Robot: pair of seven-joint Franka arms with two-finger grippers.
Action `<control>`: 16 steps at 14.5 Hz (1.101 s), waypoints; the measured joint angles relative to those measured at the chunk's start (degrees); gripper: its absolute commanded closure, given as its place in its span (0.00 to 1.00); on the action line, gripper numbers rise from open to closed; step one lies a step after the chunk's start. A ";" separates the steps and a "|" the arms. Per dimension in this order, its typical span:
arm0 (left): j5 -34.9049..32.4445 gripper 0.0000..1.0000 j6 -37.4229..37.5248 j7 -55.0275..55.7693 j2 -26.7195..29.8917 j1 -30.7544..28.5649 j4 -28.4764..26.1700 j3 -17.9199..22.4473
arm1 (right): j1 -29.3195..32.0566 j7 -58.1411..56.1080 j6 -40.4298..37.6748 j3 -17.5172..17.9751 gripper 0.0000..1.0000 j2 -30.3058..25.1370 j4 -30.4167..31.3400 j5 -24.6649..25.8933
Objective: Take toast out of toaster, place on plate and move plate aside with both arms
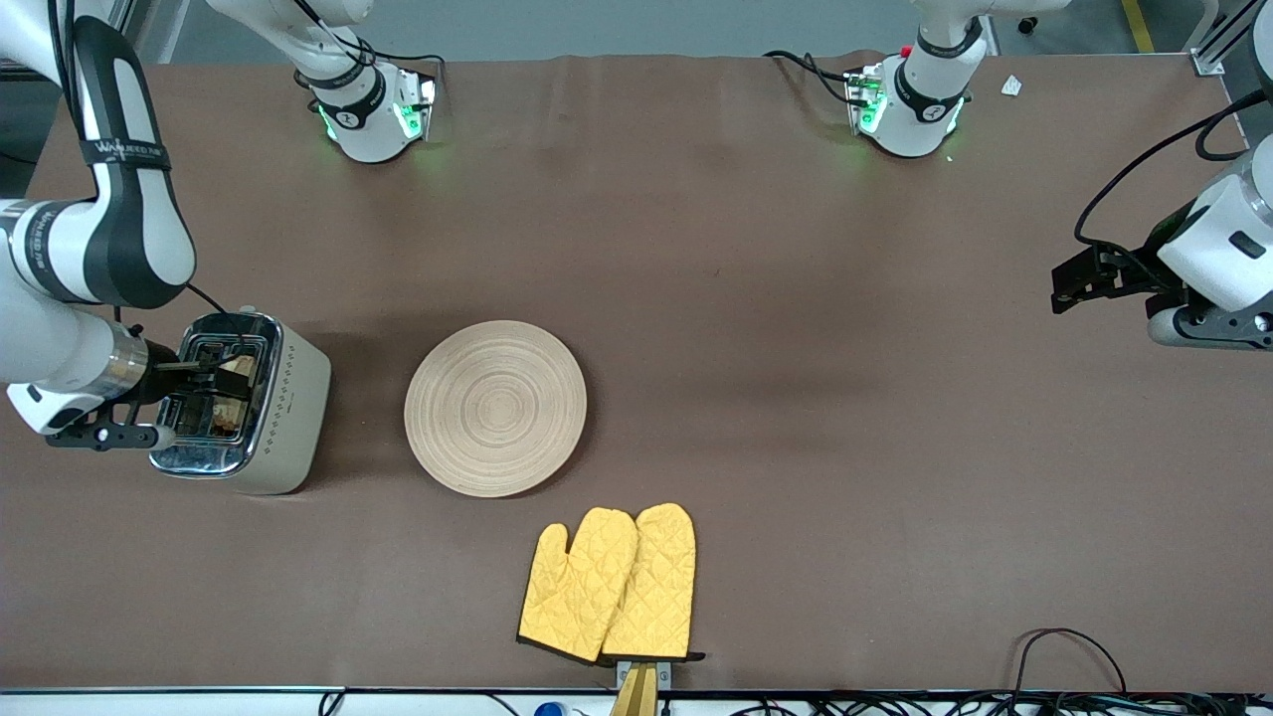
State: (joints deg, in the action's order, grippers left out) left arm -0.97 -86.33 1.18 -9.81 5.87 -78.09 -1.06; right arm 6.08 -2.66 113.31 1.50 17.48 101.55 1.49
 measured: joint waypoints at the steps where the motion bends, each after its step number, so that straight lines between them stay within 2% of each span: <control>1: 0.00 0.00 0.00 0.00 0.00 -0.03 0.00 0.00 | 0.00 0.00 0.00 0.01 0.66 0.20 0.43 0.00; 2: 0.00 0.00 0.00 0.00 0.00 -0.08 0.00 0.01 | 0.00 -0.01 0.00 0.02 0.90 0.31 0.69 0.00; 3: 0.00 0.00 0.00 0.00 0.00 -0.12 0.00 0.01 | -0.03 -0.02 -0.01 0.04 1.00 0.32 0.90 0.00; 11: 0.00 0.00 0.00 0.00 0.00 -0.13 0.01 0.01 | -0.40 -0.34 -0.54 0.00 1.00 0.03 0.47 0.03; 14: 0.00 0.00 0.00 0.00 0.00 -0.13 0.01 0.01 | -0.46 -0.61 -4.97 0.15 1.00 -1.02 -3.10 0.02; 16: 0.00 0.00 0.00 0.00 0.00 -0.12 0.02 0.01 | -1.09 -0.61 -10.57 0.26 1.00 -2.83 -7.13 0.02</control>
State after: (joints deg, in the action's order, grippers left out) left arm -0.97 -86.33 1.18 -9.81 5.75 -78.07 -1.04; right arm 4.99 -3.26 102.74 1.77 14.65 94.41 1.51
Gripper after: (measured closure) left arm 0.000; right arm 0.885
